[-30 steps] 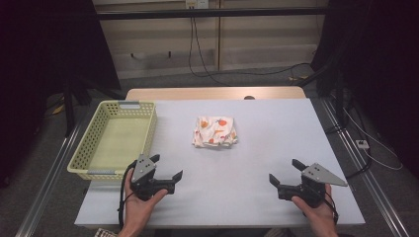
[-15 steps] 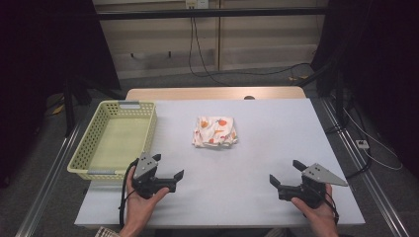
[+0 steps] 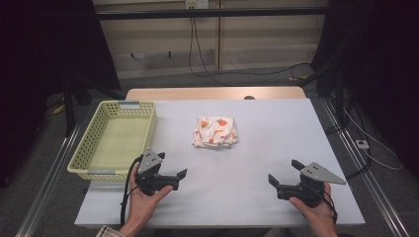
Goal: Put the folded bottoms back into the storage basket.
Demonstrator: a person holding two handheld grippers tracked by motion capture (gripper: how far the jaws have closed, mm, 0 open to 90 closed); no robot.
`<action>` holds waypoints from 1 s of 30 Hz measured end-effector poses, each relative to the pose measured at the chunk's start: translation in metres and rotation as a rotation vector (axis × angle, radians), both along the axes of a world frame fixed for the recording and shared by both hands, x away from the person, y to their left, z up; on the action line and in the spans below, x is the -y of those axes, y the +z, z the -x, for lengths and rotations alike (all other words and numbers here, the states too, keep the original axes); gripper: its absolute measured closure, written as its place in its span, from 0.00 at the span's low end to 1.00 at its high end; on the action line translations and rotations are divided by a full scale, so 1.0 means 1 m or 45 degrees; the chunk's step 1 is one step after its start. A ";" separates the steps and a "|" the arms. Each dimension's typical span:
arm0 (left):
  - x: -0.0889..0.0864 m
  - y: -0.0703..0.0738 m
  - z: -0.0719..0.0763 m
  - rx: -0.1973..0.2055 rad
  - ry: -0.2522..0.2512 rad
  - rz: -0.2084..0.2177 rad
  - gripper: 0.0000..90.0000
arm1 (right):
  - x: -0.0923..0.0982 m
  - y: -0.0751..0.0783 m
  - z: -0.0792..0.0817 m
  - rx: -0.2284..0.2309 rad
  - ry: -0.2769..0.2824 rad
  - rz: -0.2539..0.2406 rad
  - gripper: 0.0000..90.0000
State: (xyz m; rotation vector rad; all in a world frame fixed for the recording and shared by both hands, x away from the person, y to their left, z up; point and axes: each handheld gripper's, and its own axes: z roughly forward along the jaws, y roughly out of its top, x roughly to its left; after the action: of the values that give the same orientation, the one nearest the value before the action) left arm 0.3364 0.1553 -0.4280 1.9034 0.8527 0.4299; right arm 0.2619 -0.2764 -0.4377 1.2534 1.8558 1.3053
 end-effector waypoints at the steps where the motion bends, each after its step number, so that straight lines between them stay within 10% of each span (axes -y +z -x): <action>1: 0.000 0.001 -0.001 0.009 -0.007 0.000 0.05 | 0.000 0.000 0.000 0.002 0.002 -0.002 0.03; 30: 0.021 0.012 -0.030 0.011 -0.011 -0.002 0.06 | 0.000 0.000 -0.001 -0.012 0.005 -0.005 0.03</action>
State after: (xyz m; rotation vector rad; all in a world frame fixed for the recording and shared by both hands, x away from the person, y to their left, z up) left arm 0.3668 0.1341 -0.4164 1.9048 0.8386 0.4330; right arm 0.2628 -0.2764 -0.4380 1.2602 1.8641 1.3076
